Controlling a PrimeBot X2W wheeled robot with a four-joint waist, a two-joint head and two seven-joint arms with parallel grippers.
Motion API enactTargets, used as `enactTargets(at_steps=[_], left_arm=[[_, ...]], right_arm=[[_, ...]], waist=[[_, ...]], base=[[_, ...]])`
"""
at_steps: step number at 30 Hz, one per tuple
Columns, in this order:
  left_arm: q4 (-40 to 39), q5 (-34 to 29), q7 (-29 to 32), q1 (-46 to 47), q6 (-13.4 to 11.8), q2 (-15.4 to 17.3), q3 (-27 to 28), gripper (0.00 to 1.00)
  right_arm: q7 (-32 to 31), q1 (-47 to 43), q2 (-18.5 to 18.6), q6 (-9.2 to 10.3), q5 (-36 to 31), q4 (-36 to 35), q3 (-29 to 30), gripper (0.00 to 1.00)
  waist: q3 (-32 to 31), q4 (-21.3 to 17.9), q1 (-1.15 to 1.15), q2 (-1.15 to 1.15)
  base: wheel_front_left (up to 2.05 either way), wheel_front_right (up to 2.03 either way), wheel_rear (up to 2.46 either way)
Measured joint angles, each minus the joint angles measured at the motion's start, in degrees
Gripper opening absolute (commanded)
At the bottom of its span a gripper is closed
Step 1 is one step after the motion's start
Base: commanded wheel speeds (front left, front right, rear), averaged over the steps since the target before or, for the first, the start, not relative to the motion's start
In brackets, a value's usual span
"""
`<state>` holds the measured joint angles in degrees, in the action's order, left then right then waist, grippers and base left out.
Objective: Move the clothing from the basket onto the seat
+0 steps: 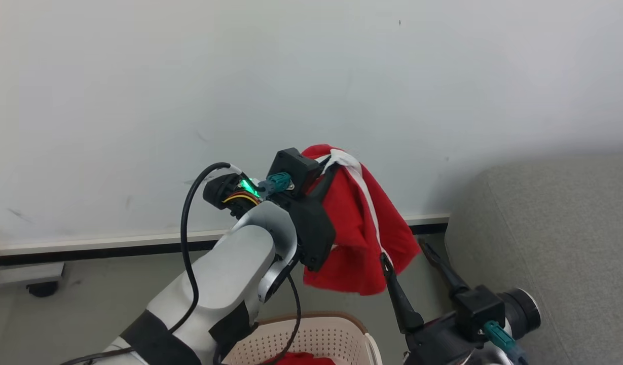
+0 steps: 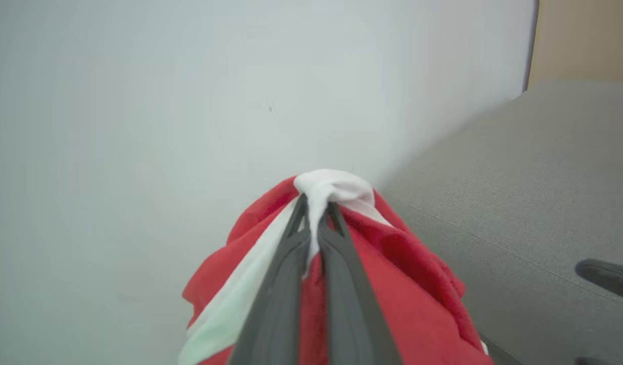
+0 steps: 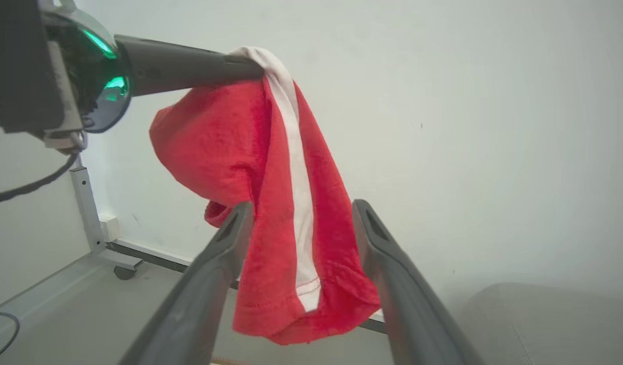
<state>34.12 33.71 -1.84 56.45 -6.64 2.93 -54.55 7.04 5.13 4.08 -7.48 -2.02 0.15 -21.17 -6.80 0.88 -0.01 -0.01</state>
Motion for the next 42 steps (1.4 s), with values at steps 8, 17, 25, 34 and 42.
enactTargets(at_steps=[8, 17, 25, 34, 42], left_arm=[[-6.23, 4.24, -0.04, 0.90, -1.03, 0.00, -6.00, 0.00], [-14.13, 10.42, 0.52, 2.47, -2.08, 0.01, -11.16, 0.00], [-18.48, 16.99, 0.90, 2.70, -3.55, -0.01, -13.77, 0.00], [-13.12, 19.79, -3.11, 1.82, -5.77, -0.02, -12.81, 1.00], [-5.79, 19.62, -11.51, -2.66, -5.99, 2.74, -9.36, 1.00]], right_arm=[[-2.76, 4.78, -0.35, 0.00, -0.31, 3.02, -0.38, 1.00], [-4.55, 8.45, -0.96, 0.00, -0.02, 8.57, 1.27, 1.00], [-4.34, 10.77, -1.13, 0.00, 1.41, 11.65, 3.09, 0.00], [-3.26, 10.78, -1.14, 0.00, 1.82, 11.58, 3.89, 0.00], [-3.28, 10.85, -1.18, 0.00, 3.10, 10.61, 3.30, 0.00]], waist=[[-1.57, 0.77, 0.01, 0.01], [-0.70, 0.87, 0.02, 0.02], [0.00, 0.95, 0.02, 0.02], [0.70, -0.05, 0.02, 0.02], [1.59, -3.54, 0.02, 0.02]], base=[[0.00, 0.00, 0.00], [0.00, 0.00, 0.00], [0.00, 0.00, 0.00], [0.00, 0.00, 0.00], [0.00, 0.00, 0.00]])
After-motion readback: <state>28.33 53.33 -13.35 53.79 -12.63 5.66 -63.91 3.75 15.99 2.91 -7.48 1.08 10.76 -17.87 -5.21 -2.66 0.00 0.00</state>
